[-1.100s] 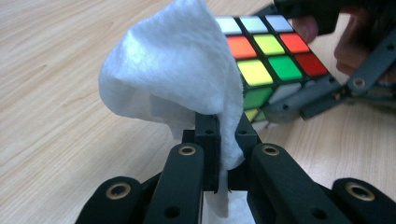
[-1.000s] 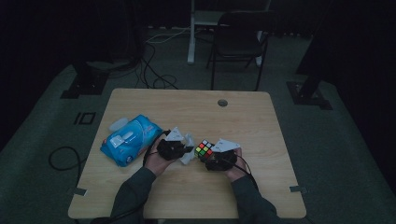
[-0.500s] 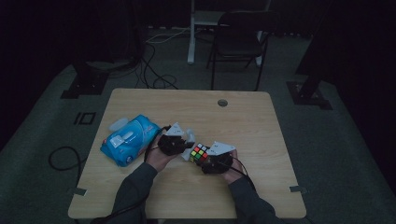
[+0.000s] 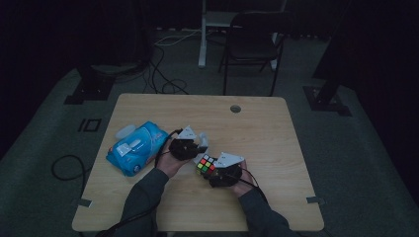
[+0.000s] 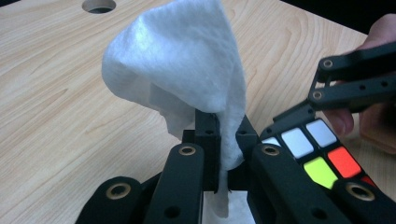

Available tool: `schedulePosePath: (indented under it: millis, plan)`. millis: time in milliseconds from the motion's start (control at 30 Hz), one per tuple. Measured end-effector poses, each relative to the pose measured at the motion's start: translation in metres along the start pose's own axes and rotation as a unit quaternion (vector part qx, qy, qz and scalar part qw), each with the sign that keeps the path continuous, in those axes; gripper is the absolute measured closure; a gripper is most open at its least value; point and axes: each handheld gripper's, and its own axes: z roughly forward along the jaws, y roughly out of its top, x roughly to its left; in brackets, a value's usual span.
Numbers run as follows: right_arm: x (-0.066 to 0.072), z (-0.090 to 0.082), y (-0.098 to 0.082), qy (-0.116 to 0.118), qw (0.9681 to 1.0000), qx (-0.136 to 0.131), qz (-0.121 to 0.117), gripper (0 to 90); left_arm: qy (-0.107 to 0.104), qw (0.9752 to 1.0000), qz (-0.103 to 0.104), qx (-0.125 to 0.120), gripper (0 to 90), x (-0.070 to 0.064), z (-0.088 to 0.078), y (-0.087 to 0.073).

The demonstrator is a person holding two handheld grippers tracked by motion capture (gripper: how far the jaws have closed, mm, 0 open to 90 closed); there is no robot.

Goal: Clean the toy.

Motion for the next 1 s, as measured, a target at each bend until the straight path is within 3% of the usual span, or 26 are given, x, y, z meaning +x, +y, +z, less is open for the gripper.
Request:
schedulePosePath:
  millis: [467, 1000]
  plan:
    - [0.004, 0.002, 0.002, 0.004, 1.0000, -0.002, -0.004, 34.1, -0.004, 1.0000, -0.005, 0.001, 87.2, 0.005, 0.007, 0.008]
    - [0.004, 0.004, 0.003, 0.009, 1.0000, -0.003, -0.004, 34.1, -0.015, 0.9999, -0.001, -0.009, 87.2, 0.002, 0.019, 0.028]
